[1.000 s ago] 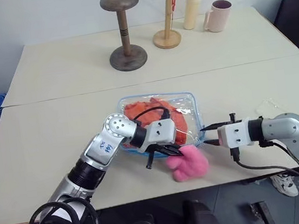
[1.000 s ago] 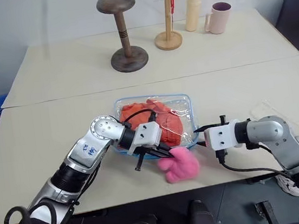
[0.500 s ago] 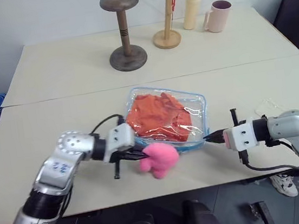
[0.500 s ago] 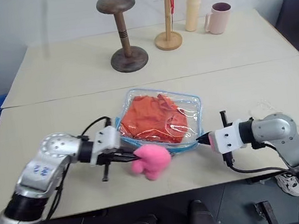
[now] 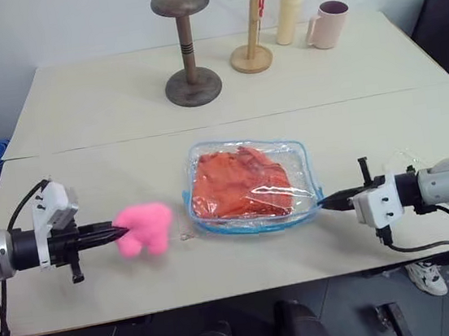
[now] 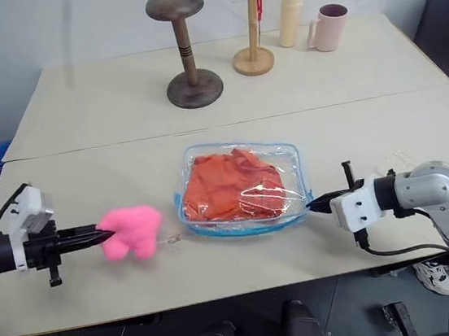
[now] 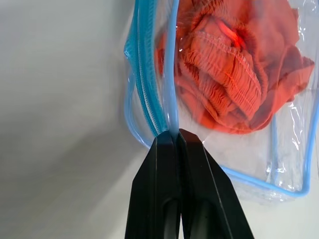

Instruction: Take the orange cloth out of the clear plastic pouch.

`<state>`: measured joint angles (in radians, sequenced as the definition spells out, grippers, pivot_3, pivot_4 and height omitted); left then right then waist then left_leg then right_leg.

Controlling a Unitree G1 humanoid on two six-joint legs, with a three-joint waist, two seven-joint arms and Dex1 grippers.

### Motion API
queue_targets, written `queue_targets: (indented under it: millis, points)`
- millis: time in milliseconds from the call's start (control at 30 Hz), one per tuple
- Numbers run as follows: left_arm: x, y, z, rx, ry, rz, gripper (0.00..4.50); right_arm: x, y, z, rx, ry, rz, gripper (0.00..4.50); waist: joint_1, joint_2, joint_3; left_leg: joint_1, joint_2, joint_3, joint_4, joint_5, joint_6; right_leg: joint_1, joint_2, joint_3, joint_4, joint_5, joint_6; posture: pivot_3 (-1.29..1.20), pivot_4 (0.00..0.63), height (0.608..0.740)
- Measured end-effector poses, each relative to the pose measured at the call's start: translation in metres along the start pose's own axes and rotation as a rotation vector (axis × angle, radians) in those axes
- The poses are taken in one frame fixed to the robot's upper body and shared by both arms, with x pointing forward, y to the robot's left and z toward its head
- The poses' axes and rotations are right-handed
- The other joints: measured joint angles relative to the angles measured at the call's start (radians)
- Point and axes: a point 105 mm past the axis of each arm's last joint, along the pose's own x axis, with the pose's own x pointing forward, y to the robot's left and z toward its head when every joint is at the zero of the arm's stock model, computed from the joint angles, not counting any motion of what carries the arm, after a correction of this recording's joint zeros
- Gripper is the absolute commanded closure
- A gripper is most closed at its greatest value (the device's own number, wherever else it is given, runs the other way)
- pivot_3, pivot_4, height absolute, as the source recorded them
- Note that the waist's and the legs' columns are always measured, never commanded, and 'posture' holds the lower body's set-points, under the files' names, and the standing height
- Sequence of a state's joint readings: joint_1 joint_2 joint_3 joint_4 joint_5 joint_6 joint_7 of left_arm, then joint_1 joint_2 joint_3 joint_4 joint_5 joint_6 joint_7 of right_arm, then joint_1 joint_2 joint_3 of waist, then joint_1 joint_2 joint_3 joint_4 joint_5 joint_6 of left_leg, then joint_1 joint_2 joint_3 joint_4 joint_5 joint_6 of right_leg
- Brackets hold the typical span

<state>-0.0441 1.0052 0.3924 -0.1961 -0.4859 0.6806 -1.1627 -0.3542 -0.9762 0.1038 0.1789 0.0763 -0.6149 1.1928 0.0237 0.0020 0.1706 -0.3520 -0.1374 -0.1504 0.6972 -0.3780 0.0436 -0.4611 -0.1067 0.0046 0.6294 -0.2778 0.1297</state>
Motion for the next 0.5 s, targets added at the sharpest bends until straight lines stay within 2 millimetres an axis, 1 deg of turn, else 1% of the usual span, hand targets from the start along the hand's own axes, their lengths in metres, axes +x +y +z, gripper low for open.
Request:
queue_targets:
  millis: [100, 200, 300, 333, 367, 433, 500]
  points:
    - [-0.007, 0.007, -0.003, -0.029, -0.011, 0.039, 4.50, -0.001, -0.004, -0.001, -0.005, 0.000, -0.010, 4.48, -0.001, 0.000, 0.000, 0.000, 0.000, 0.000, 0.000, 0.000, 0.000, 0.000, 0.001, 0.000, 0.000, 0.000, 0.000, 0.00, 0.150, 0.740]
    - [-0.004, 0.006, -0.001, -0.017, -0.017, 0.038, 4.50, 0.002, -0.007, 0.001, 0.044, -0.024, -0.029, 4.48, -0.001, 0.000, 0.000, 0.000, 0.001, 0.000, 0.000, 0.000, -0.001, 0.000, 0.001, 0.000, 0.000, 0.000, 0.000, 0.00, 0.150, 0.740]
    - [0.006, 0.002, 0.001, -0.010, -0.035, 0.022, 4.50, 0.005, -0.007, 0.004, 0.084, -0.035, -0.020, 3.87, -0.001, 0.000, 0.000, 0.000, 0.001, 0.000, 0.000, 0.000, -0.001, 0.000, 0.001, 0.001, 0.000, 0.000, 0.000, 0.00, 0.150, 0.740]
    - [0.009, 0.001, 0.001, -0.017, -0.047, 0.022, 4.50, 0.005, -0.007, 0.004, 0.098, -0.035, -0.019, 3.57, -0.001, 0.000, 0.000, 0.000, 0.001, 0.000, 0.000, 0.000, -0.001, 0.000, 0.001, 0.000, 0.000, 0.000, 0.000, 0.00, 0.150, 0.740]
    - [0.013, 0.001, 0.000, -0.033, -0.056, 0.024, 3.94, 0.006, -0.007, 0.005, 0.122, -0.040, -0.019, 3.23, -0.001, 0.000, 0.000, 0.000, 0.001, 0.000, 0.000, 0.000, -0.001, 0.000, 0.001, 0.001, 0.000, 0.000, 0.000, 0.00, 0.150, 0.740]
    - [0.018, 0.000, -0.003, -0.048, -0.053, 0.025, 3.41, 0.006, -0.002, 0.006, 0.158, -0.047, -0.010, 2.58, -0.001, 0.000, 0.000, 0.000, 0.001, 0.000, 0.000, 0.000, -0.001, 0.000, 0.001, 0.001, 0.000, 0.000, 0.000, 0.00, 0.150, 0.740]
    - [0.018, 0.001, -0.005, -0.053, -0.048, 0.031, 2.84, 0.003, 0.007, 0.007, 0.210, -0.046, 0.005, 1.96, 0.000, 0.000, 0.000, 0.000, 0.001, 0.000, 0.000, -0.001, -0.001, -0.001, 0.001, 0.001, 0.000, 0.000, 0.000, 0.00, 0.150, 0.740]
